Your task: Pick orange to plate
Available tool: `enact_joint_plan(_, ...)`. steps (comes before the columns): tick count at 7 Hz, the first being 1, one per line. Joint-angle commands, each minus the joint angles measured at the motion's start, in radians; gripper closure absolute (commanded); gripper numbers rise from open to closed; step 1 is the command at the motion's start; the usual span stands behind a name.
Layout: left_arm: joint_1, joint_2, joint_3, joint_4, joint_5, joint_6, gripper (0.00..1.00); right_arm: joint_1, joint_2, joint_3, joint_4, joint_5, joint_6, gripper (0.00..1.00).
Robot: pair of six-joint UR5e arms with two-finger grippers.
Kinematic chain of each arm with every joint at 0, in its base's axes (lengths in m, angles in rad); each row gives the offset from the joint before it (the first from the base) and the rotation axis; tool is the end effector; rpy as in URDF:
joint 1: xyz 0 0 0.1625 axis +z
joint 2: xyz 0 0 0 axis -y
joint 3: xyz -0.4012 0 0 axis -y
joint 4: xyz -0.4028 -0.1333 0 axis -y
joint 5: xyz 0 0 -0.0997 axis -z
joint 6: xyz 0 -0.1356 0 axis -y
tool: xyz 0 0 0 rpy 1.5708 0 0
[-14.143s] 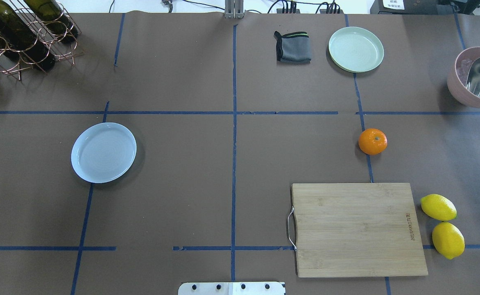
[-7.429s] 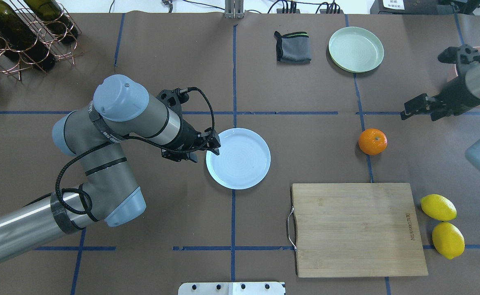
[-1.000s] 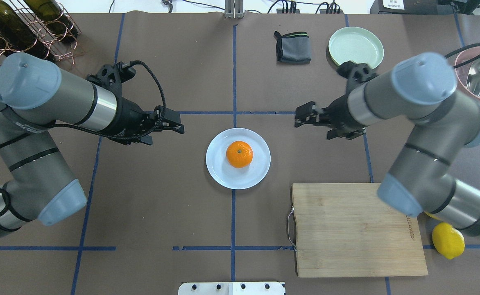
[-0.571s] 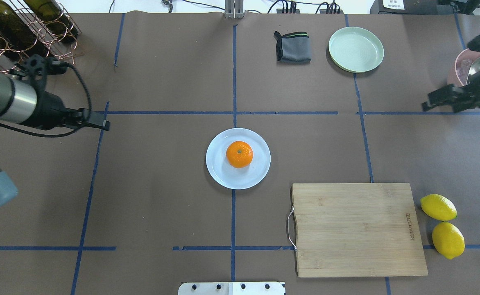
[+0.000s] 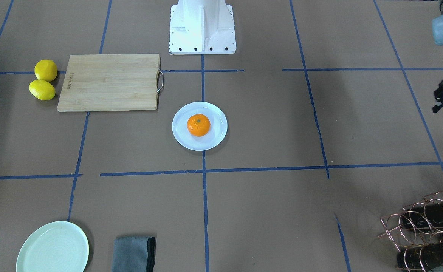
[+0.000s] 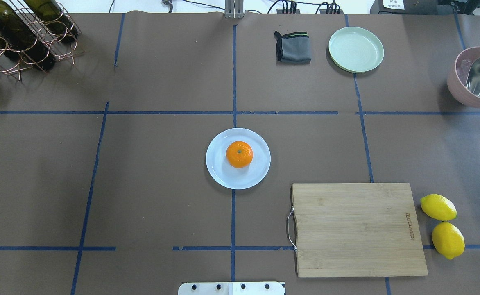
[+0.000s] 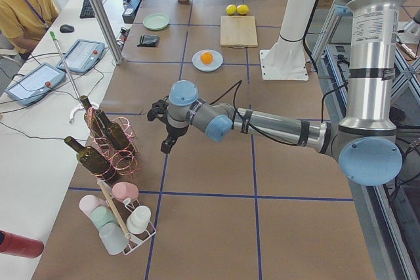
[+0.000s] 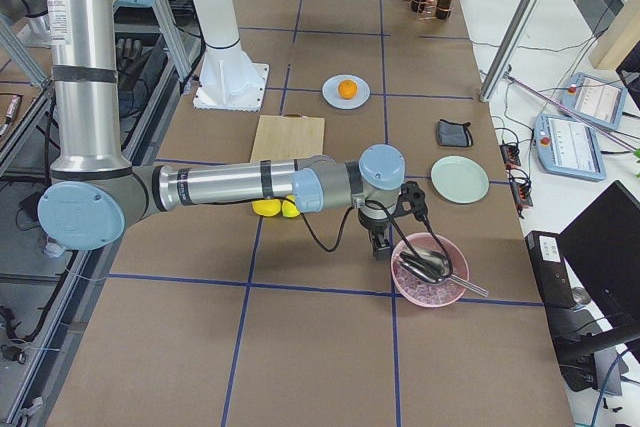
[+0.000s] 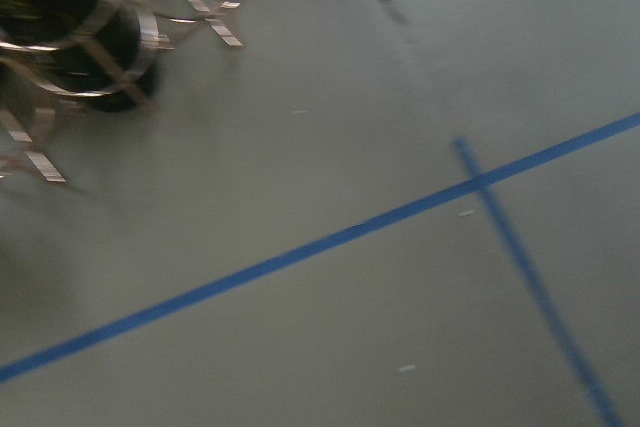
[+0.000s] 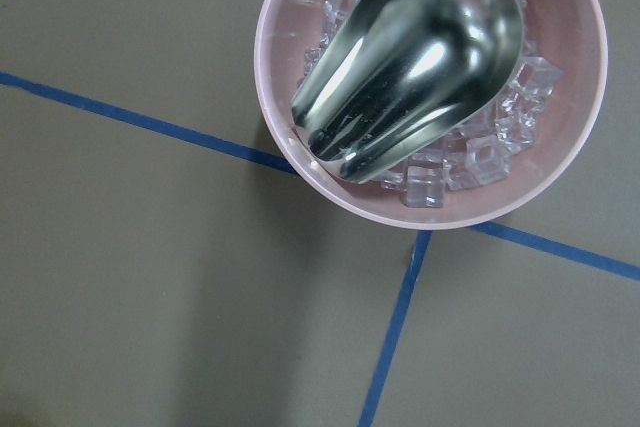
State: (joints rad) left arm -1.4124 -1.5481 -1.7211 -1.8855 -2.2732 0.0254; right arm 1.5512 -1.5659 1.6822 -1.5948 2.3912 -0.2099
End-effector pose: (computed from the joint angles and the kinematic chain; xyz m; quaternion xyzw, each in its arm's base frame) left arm 0.0377 -0.5255 0.5632 0.1832 0.3486 0.1592 0.9053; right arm 0.0241 -0.5104 0.5998 0.0800 -0.3925 -0.1232 0.9079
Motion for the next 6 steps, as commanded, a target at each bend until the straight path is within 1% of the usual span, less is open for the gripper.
enact_joint_plan(1,-0.143,-0.027,0.025,0.338,-0.066,0.215,0.00,0.032,0.013,0.005,-0.133,0.006,-0.045,0.00)
enact_joint_plan(2,-0.143,-0.027,0.032,0.395,-0.092,0.209,0.00,0.029,0.021,0.002,-0.160,0.005,-0.039,0.00)
enact_joint_plan(4,-0.142,-0.029,0.034,0.404,-0.115,0.130,0.00,-0.026,0.036,0.002,-0.165,-0.004,-0.029,0.00)
enact_joint_plan(5,-0.140,-0.029,0.026,0.417,-0.117,0.096,0.00,-0.049,0.056,-0.002,-0.194,-0.007,-0.029,0.00)
enact_joint_plan(6,-0.140,-0.014,0.015,0.425,-0.150,0.088,0.00,-0.057,0.061,-0.001,-0.207,-0.012,-0.046,0.00)
